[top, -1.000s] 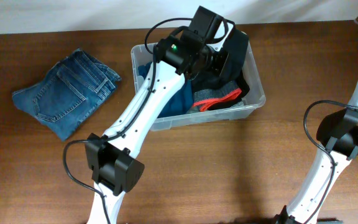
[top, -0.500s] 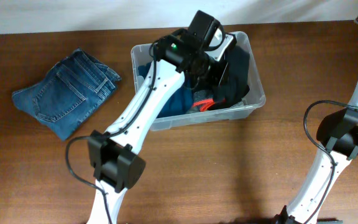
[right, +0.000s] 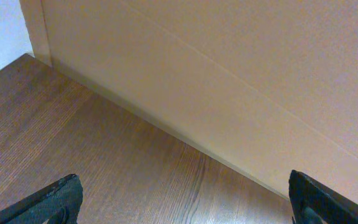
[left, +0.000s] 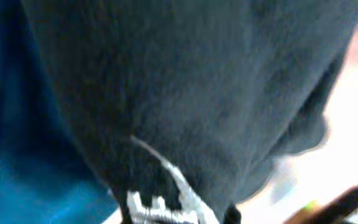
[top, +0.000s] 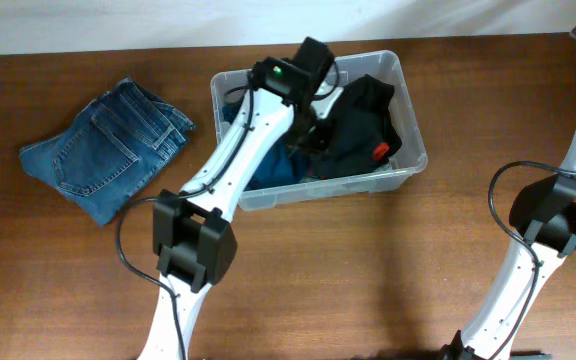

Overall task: Pack container
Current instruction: 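Press and spread the black shirt down inside the container with the left gripper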

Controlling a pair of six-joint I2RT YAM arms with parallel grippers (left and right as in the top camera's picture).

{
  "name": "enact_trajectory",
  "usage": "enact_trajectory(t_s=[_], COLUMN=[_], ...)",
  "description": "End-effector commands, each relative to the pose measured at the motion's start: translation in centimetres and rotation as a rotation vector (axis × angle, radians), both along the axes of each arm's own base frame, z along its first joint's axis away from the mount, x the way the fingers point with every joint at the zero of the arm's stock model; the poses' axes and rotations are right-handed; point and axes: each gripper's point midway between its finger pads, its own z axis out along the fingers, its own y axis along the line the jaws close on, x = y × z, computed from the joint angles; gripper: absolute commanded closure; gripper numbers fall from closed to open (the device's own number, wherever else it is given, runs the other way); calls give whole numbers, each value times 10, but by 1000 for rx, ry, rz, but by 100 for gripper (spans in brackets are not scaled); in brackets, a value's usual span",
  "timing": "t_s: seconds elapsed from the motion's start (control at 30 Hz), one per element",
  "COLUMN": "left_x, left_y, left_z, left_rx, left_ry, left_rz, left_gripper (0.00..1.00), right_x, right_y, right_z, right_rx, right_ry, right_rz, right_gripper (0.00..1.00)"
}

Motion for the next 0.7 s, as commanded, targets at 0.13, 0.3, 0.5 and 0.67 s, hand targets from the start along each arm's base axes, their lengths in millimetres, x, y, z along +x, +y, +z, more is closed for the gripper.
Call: enact_trajectory(t_s=[0.13, 0.3, 0.5, 0.67], left_x=[12, 17, 46, 62], left_y=[42, 51, 102, 102], left_z=[0, 6, 41, 68], left_rx=[195, 209, 352, 302], left_ry=[-68, -88, -235, -324], left_rz=[59, 79, 248, 284], left_gripper=[24, 1, 1, 0], right_x=[-2, -2, -2, -2], right_y=[0, 0, 0, 0], right_z=[17, 17, 17, 17], right_rx=[-20, -20, -20, -20], right_ry=[-39, -39, -39, -39], right_rz=[-7, -7, -7, -7], right_gripper=[1, 2, 2, 1])
